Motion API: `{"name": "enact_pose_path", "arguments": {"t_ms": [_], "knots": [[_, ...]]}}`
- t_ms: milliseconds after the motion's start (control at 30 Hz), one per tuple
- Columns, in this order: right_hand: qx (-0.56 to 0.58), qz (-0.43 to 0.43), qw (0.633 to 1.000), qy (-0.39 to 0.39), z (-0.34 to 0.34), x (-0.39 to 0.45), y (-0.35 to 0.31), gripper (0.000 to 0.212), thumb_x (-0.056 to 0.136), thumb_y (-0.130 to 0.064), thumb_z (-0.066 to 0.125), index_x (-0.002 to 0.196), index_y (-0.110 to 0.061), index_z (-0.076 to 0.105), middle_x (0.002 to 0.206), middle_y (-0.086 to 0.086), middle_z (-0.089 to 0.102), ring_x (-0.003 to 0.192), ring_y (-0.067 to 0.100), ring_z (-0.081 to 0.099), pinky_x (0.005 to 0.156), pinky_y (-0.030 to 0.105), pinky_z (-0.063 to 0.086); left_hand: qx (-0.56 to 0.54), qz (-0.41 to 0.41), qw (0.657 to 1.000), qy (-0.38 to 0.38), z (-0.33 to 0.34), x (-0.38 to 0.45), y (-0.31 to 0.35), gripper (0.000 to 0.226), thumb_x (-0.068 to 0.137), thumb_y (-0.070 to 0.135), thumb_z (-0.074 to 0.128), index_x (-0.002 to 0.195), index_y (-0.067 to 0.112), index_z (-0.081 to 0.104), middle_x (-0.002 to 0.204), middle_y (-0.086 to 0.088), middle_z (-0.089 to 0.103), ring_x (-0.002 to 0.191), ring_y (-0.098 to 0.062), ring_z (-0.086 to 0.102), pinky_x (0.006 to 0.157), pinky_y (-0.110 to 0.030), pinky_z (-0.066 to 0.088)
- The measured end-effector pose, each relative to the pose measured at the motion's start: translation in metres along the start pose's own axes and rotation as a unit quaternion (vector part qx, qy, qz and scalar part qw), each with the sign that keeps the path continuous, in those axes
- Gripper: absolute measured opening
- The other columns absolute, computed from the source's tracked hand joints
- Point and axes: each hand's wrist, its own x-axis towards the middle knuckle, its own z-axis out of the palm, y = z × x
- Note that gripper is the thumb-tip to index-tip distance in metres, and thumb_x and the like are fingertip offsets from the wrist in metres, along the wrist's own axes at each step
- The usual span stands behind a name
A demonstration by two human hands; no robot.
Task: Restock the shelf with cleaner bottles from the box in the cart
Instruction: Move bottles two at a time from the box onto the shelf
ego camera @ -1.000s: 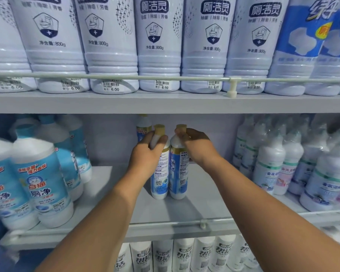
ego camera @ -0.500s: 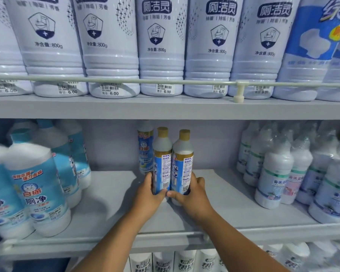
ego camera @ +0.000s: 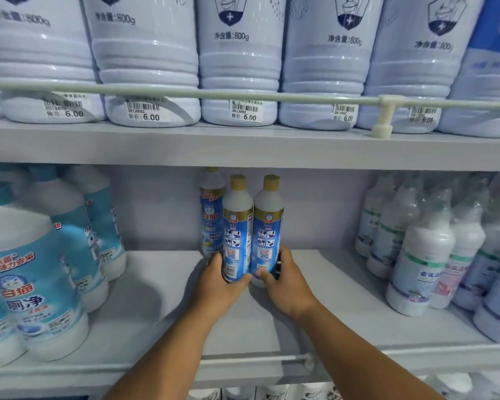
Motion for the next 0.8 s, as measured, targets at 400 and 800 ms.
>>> {"name": "enact_pose_path", "arguments": {"t_ms": [400, 800], "knots": [[-0.044, -0.020, 0.998, 0.042, 0.014, 0.034, 0.013, 0.053, 0.086, -0.030, 0.075, 0.131, -0.036, 0.048, 0.121, -0.015, 0.046, 0.112, 0.000, 0.051, 0.099, 0.022, 0.046, 0.035, 0.019, 0.998, 0.050, 0.001, 0.017, 0.001, 0.048, 0.075, 0.040, 0.084, 0.110, 0.020, 0.059, 0.107, 0.004, 0.070, 0.080, -0.006, 0.064, 0.053, -0.006, 0.039], [-0.041, -0.041, 0.996, 0.071, 0.016, 0.050, 0.024, 0.053, 0.081, -0.036, 0.079, 0.122, -0.033, 0.046, 0.115, -0.021, 0.053, 0.103, -0.009, 0.057, 0.081, 0.008, 0.047, 0.116, 0.030, 0.982, 0.149, 0.019, 0.028, -0.004, 0.038, 0.074, 0.044, 0.074, 0.102, 0.021, 0.067, 0.109, -0.001, 0.067, 0.098, -0.023, 0.062, 0.073, -0.029, 0.047]]}}
